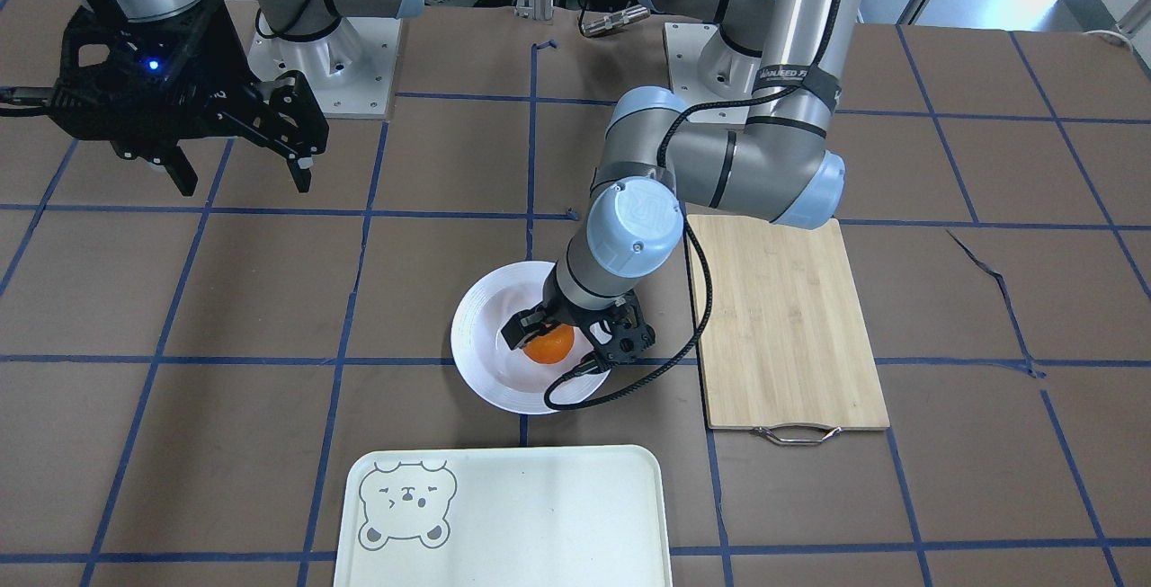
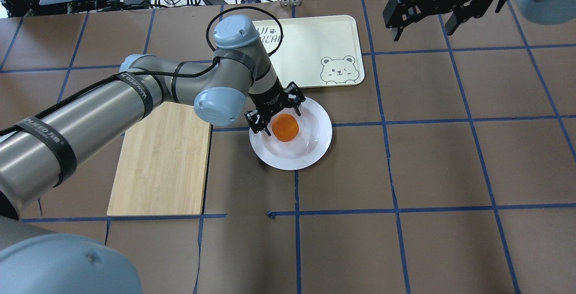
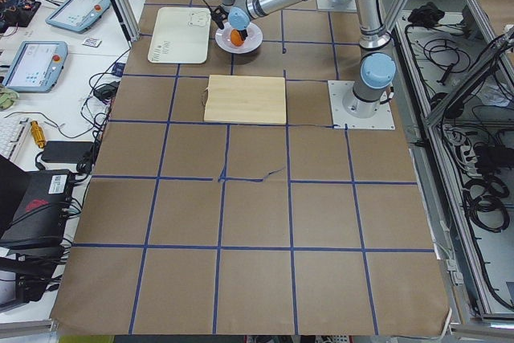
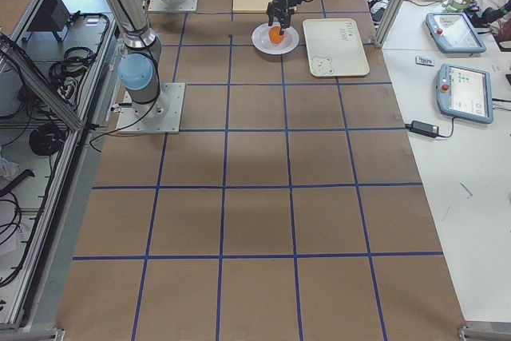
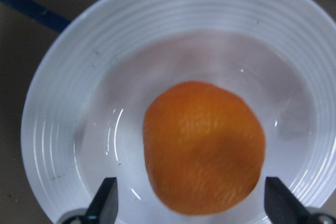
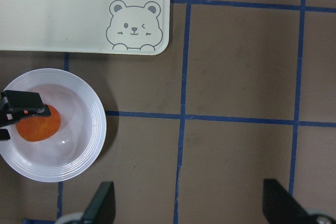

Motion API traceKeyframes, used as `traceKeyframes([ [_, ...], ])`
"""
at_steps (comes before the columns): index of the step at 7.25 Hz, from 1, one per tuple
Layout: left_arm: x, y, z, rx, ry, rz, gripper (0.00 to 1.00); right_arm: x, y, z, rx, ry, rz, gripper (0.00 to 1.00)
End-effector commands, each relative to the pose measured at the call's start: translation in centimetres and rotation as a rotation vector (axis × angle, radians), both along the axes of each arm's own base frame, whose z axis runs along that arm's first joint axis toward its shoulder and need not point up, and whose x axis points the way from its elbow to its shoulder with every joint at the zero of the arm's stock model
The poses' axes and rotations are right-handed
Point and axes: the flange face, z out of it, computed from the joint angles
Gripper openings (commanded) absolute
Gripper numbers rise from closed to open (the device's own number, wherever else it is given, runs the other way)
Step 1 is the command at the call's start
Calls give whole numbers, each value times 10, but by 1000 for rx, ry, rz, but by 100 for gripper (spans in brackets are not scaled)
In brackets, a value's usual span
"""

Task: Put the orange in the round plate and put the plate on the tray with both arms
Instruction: 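Raise the left arm away while the right gripper reaches to the plate rim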

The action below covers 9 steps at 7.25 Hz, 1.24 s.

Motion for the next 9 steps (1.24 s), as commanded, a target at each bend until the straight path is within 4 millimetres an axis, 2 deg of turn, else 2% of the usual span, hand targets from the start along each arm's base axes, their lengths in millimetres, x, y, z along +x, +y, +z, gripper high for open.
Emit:
traceKeyframes([
  [1, 70, -34, 59, -76, 18, -40, 100, 1, -5, -10, 25, -151, -6, 100],
  [2, 107, -37, 89, -45, 22, -79, 100, 0, -19, -38, 49, -280, -20, 100],
  [3, 143, -38, 120, -32, 28, -133, 100, 2, -26, -56, 39, -337, -24, 100],
  [4, 163, -35, 148, -73, 20, -231, 100, 8, -27, -82, 75, -396, -26, 100],
  [5, 167, -27, 178, -127, -83, -302, 100, 13, -29, -116, 71, -446, -23, 100],
  [6, 167, -16, 203, -166, -113, -309, 100, 19, -26, -168, 55, -464, -10, 100],
  [7, 165, -2, 228, -214, -119, -334, 100, 22, -7, -215, 41, -489, 0, 100],
  [8, 164, 6, 248, -262, -127, -380, 100, 24, 12, -247, 30, -516, 2, 100],
  [9, 164, 13, 262, -285, -137, -380, 100, 35, 19, -276, 90, -585, -24, 99],
])
